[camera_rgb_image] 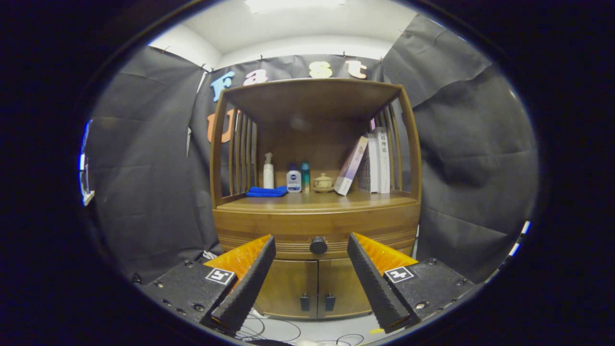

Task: Pull open the drawer, take out the items inside it, and place them on the countertop above the cabinet.

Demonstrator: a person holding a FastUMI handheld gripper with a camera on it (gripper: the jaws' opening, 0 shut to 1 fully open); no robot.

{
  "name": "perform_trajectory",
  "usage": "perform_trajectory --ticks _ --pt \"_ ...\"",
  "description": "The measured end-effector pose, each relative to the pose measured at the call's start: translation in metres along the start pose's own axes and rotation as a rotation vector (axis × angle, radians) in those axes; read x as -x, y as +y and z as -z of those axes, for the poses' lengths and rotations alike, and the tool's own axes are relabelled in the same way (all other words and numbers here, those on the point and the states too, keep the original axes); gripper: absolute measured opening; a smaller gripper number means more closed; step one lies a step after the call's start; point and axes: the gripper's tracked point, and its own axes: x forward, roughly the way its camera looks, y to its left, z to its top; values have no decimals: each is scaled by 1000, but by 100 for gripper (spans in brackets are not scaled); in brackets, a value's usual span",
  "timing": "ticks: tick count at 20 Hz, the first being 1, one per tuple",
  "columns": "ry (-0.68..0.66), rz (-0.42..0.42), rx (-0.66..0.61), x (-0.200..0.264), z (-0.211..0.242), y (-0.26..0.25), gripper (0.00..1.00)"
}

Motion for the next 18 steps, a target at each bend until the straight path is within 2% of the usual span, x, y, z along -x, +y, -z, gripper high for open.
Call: perform_trajectory --ticks 18 --pt "55 -16 51 -19 35 8 99"
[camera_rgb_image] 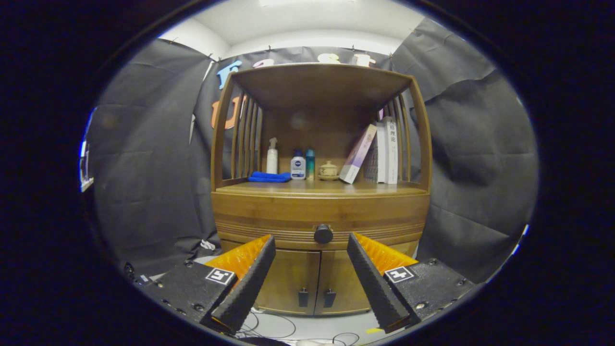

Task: Pull open the drawer, take out the items inside it, and place them on the countertop above the cabinet.

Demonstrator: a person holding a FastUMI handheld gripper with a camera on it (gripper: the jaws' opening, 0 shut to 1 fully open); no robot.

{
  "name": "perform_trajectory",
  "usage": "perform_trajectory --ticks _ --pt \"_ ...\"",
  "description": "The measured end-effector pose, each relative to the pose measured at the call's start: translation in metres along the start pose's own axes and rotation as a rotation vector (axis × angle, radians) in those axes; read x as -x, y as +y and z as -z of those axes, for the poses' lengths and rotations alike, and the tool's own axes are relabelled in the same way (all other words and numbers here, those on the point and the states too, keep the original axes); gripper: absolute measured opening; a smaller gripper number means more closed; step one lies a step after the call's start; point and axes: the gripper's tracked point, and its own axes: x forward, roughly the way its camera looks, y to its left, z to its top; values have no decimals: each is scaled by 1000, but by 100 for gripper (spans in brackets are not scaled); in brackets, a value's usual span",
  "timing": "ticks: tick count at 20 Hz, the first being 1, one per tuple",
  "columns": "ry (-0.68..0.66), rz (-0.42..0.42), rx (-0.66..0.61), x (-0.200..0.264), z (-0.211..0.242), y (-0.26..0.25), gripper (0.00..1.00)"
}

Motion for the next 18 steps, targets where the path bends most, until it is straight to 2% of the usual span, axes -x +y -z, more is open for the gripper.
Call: perform_trajectory --ticks 8,18 --pt "4 -20 -3 -35 6 -6 99" --pt "39 57 40 -111 11 -30 99"
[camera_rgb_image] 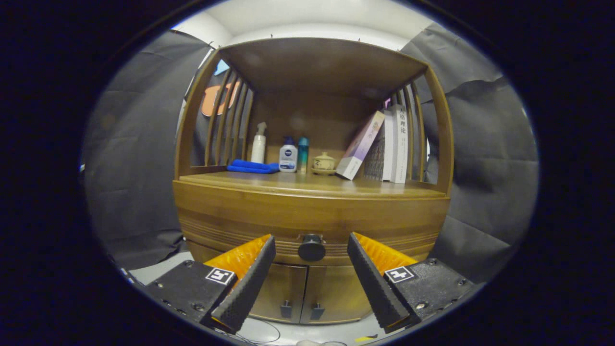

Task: Pull open the drawer, take out the items inside it, and place them on the countertop above the cabinet.

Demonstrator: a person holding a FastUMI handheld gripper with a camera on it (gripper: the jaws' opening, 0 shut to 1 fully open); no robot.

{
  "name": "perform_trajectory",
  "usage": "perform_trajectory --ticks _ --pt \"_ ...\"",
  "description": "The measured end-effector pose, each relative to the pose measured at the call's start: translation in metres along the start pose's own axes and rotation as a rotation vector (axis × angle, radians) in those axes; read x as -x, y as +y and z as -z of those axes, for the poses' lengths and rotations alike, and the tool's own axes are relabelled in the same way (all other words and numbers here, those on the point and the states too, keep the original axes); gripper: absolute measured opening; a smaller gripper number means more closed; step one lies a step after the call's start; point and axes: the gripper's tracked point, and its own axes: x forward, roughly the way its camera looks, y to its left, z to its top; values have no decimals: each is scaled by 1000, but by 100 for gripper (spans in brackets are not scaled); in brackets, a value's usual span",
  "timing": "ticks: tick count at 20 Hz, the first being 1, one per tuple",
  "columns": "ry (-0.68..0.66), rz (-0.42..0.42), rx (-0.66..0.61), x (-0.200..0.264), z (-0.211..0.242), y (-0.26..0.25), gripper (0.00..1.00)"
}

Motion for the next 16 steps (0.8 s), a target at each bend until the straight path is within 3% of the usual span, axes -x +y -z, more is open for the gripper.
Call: perform_trajectory --ticks 9,13,16 --pt "49 -9 47 -39 21 4 97" --pt "82 2 32 -56 29 2 89" --pt "88 9 29 -64 32 -2 78"
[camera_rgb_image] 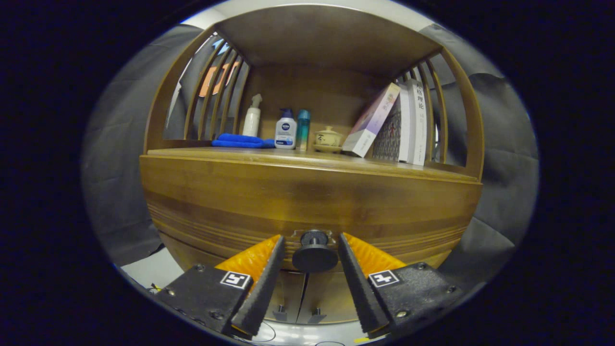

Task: Pull open the drawer, take out the items inside it, and place them on the countertop above the cabinet.

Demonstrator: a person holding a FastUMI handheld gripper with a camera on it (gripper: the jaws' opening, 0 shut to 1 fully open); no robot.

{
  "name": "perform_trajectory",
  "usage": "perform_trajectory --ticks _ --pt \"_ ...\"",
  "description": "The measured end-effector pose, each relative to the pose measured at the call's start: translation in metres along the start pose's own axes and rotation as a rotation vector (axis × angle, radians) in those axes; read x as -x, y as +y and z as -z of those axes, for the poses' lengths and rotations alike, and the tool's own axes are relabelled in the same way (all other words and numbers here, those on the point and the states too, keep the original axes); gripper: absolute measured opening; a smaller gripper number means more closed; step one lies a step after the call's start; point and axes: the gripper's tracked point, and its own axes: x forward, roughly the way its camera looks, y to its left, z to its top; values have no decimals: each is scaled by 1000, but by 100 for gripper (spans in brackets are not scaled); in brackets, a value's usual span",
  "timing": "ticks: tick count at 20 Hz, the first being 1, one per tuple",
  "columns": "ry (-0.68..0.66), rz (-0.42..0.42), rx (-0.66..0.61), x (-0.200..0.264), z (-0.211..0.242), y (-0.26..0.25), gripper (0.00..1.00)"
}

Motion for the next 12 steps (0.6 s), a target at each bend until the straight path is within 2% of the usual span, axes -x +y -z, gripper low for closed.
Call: perform_trajectory --ticks 5,12 --pt "4 4 -71 -1 1 -3 52" --pt "45 -23 -81 2 2 -2 40"
